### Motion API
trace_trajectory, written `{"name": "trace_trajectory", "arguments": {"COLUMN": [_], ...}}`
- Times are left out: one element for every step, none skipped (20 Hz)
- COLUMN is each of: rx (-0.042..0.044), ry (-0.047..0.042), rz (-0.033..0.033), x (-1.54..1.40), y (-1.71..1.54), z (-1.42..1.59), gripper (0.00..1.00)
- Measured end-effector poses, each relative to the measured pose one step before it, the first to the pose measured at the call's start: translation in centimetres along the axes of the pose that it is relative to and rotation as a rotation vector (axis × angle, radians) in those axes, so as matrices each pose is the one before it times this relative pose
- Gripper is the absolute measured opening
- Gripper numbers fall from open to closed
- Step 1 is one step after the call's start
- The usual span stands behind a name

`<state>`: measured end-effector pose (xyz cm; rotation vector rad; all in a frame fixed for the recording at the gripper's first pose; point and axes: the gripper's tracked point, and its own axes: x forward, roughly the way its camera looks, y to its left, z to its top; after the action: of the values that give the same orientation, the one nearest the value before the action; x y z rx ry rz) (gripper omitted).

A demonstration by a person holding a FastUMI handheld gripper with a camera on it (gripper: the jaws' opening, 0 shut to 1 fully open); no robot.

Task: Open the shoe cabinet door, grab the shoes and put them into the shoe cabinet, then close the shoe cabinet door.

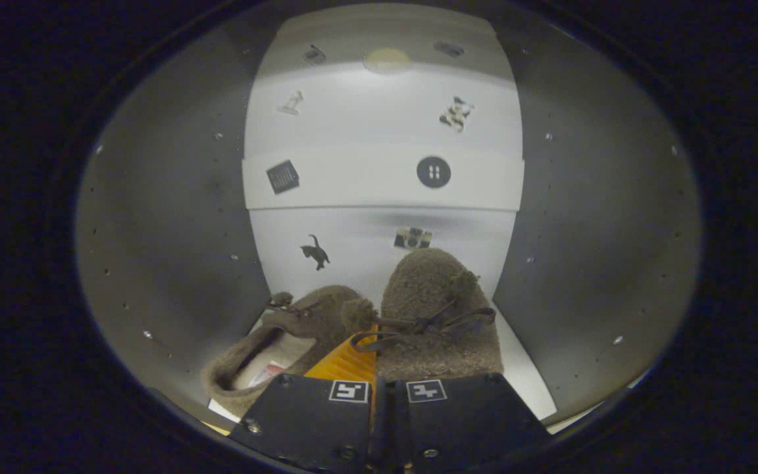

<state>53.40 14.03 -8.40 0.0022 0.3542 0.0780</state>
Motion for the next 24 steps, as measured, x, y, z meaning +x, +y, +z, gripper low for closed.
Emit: {"name": "trace_trajectory", "arguments": {"rx": [-0.00059, -0.01041, -0.00534, 0.00808, 0.00279, 0.00648, 0.00220, -0.00939, -0.00769, -0.00055, -0.00521, 0.00673, 0.00360, -0.00254, -0.00229, 0.00270, 0.01390, 0.00339, 0.00186, 0.00353, -0.00460, -0.01074, 0.00130, 0.00874], "ry": [0.02171, 0.01692, 0.01702, 0.02039, 0.02385, 0.02303, 0.02255, 0.01365, -0.00086, 0.00549, 0.00685, -0.00582, -0.00413, -0.01069, -0.01370, -0.01664, -0.01631, -0.01003, -0.00066, -0.03751, -0.03951, -0.01763, -0.01320, -0.01194], "rz": [-0.00919, -0.01394, -0.00581, -0.00032, 0.00073, 0.00006, 0.00657, 0.00024, -0.00412, 0.00385, -0.00428, 0.01308, 0.00406, 0.00495, -0.00061, -0.00699, 0.00392, 0.00950, 0.00144, 0.01037, -0.01174, -0.01985, 0.00449, 0.00713], "x": [0.710, 0.554, 0.576, 0.321, 0.435, 0.389, 0.290, -0.041, 0.082, -0.081, -0.223, -0.386, -0.466, -0.825, -0.543, -0.829, -0.975, -0.816, -1.120, -1.206, -1.024, -1.202, -1.410, -1.342], "y": [-0.220, -0.346, -0.121, -0.057, -0.083, -0.075, 0.089, 0.099, -0.061, 0.129, -0.059, 0.238, 0.186, 0.114, 0.017, -0.189, 0.091, 0.219, -0.027, 0.294, -0.253, -0.355, -0.058, 0.385], "z": [-0.569, -0.258, -0.282, -0.286, -0.348, -0.320, -0.367, -0.075, 0.010, -0.069, -0.258, -0.017, 0.054, 0.187, 0.116, 0.316, 0.282, -0.172, -0.240, 0.179, 0.280, -0.127, -0.078, -0.404], "gripper": [0.08, 0.08, 0.08, 0.08, 0.10, 0.11, 0.12, 0.13, 0.15, 0.18, 0.21, 0.30, 0.37, 0.43, 0.49, 0.55, 0.58, 0.63, 0.63, 0.63, 0.64, 0.64, 0.76, 0.88]}}
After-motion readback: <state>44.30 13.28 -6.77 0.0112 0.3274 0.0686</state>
